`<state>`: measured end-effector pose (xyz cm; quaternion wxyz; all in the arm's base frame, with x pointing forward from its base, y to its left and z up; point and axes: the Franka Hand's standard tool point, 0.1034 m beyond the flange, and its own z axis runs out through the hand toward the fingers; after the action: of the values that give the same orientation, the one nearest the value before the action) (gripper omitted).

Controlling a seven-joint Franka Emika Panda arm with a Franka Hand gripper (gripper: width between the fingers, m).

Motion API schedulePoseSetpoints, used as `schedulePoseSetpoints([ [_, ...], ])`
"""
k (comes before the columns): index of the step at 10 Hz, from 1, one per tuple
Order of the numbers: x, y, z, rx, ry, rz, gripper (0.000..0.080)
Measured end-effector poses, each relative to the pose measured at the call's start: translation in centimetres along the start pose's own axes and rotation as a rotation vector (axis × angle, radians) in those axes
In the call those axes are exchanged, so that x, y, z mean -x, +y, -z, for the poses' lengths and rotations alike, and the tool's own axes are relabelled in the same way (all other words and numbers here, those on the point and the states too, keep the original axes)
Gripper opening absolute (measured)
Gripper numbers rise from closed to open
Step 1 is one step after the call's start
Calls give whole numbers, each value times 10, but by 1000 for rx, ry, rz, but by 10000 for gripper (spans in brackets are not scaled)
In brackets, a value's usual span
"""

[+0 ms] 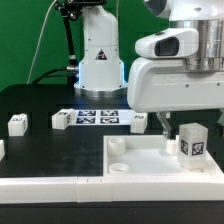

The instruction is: Assemble one leg

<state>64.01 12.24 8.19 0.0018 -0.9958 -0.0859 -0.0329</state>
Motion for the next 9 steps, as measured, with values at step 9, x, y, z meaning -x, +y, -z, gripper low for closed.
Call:
schedulePoseSetpoints([
  [9, 0, 1, -1, -10, -2, -269, 291],
])
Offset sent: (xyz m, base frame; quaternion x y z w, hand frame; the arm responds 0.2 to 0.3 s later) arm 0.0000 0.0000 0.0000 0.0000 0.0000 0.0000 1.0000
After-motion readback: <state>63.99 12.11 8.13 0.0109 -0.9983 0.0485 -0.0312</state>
